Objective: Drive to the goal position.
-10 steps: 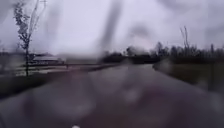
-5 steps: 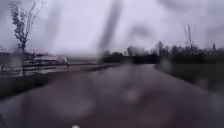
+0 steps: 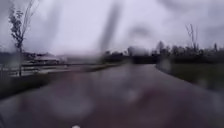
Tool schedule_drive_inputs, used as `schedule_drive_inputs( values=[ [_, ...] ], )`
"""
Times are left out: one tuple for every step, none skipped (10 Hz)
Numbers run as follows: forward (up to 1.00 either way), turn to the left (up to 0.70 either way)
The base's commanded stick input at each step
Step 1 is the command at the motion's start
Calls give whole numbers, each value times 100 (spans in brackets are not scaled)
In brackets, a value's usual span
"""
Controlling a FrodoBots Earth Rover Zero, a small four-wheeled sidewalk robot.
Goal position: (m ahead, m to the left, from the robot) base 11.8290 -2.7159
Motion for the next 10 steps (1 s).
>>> schedule_drive_inputs(
  values=[
    [70, 0],
    [70, 0],
    [70, 0],
    [70, 0],
    [70, 0],
    [70, 0],
    [70, 0],
    [70, 0],
    [70, 0],
    [70, 0]
  ],
)
